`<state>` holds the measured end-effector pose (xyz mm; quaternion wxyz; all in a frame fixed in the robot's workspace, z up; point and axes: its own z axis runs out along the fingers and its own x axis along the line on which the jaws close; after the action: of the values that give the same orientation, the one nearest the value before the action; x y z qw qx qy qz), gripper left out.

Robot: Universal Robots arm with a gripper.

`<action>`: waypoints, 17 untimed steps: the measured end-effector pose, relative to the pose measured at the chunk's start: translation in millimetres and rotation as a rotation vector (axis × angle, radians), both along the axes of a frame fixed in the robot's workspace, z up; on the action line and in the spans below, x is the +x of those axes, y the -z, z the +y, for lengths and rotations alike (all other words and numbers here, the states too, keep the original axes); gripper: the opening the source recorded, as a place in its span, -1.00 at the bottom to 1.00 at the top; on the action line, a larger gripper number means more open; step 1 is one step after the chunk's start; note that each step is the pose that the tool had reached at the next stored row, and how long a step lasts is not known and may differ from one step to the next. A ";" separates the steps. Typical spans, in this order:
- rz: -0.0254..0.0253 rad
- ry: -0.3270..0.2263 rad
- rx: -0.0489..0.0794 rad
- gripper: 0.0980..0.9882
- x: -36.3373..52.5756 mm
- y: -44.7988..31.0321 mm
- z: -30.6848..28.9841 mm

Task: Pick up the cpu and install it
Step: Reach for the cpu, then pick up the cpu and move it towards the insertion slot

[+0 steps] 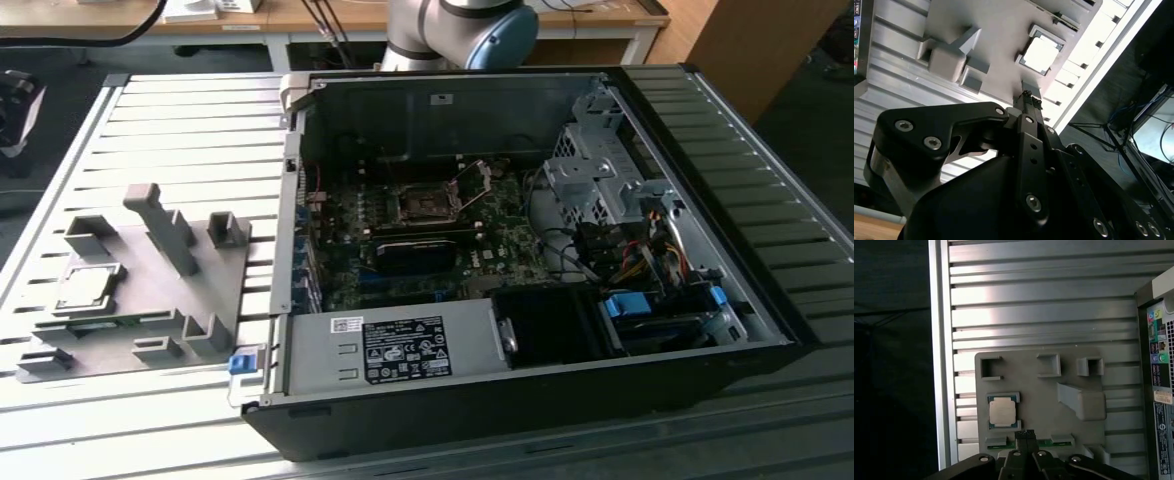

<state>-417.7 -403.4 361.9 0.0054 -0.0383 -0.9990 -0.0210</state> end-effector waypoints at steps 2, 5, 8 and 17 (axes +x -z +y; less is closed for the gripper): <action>0.0000 0.000 0.000 -0.98 -4.8 0.6 0.0; 0.0005 0.000 0.000 -0.98 -10.1 1.4 0.0; 0.0014 0.000 0.000 -0.98 -14.0 2.6 0.0; 0.0057 0.000 0.000 -0.98 -19.1 5.3 -0.4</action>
<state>-436.8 -403.8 356.6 0.0083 -0.0383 -0.9990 -0.0208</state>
